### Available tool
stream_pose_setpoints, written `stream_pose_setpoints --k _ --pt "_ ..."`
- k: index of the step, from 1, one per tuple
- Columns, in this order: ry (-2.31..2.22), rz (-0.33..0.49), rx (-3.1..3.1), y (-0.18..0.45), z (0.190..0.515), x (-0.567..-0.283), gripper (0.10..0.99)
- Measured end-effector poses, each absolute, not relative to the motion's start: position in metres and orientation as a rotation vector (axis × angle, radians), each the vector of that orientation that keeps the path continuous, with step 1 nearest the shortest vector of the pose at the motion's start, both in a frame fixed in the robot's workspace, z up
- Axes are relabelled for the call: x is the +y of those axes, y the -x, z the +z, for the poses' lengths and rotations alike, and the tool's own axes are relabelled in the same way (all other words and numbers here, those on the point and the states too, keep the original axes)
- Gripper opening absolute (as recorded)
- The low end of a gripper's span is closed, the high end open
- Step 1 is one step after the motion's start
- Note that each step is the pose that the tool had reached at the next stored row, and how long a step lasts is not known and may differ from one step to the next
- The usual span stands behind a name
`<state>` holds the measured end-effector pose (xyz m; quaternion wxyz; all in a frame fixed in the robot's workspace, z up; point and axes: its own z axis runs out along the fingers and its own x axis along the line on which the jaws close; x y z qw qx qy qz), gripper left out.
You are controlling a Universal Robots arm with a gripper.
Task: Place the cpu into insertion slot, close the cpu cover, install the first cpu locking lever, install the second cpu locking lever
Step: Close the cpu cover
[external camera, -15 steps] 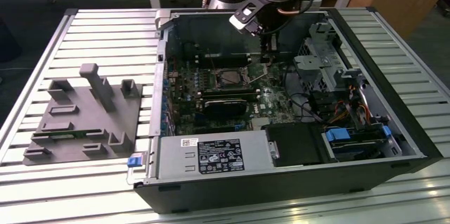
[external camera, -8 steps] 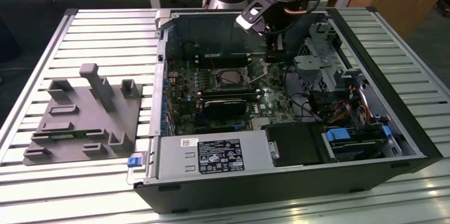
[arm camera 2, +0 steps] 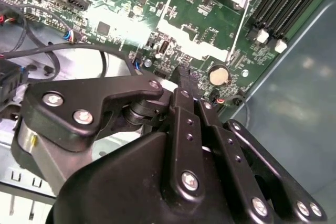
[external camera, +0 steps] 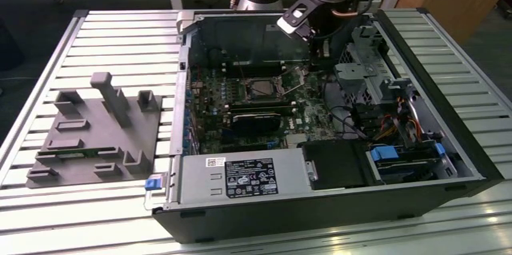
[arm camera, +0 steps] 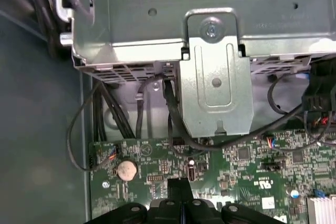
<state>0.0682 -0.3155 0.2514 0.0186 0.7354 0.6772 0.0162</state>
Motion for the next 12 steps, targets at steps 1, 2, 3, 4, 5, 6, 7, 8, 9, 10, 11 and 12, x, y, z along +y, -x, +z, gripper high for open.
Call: stream_pose_setpoints --k 1,2,3,4,5,6,7,8,9,10,11,12 --pt "-2.283 0.050 2.103 -0.068 0.250 -0.315 0.106" --pt "-2.282 0.050 2.104 -0.068 0.248 -0.315 0.106" --pt "-2.278 0.050 2.108 -0.068 0.246 -0.315 0.106" --pt "-2.272 0.050 2.115 -0.068 0.245 -0.315 0.106" --pt "-2.265 0.051 2.123 -0.068 0.243 -0.315 0.106" --pt "-2.258 0.051 2.130 -0.068 0.242 -0.315 0.106" --pt "-2.253 0.051 2.136 -0.068 0.240 -0.315 0.106" --pt "-2.249 0.051 2.141 -0.068 0.239 -0.315 0.106" --pt "-2.246 0.050 2.144 -0.068 0.237 -0.315 0.106" --pt "-2.244 0.050 2.146 -0.068 0.236 -0.315 0.106" --pt "-2.243 0.049 2.147 -0.068 0.234 -0.315 0.106" --pt "-2.243 0.048 2.148 -0.068 0.233 -0.315 0.106"
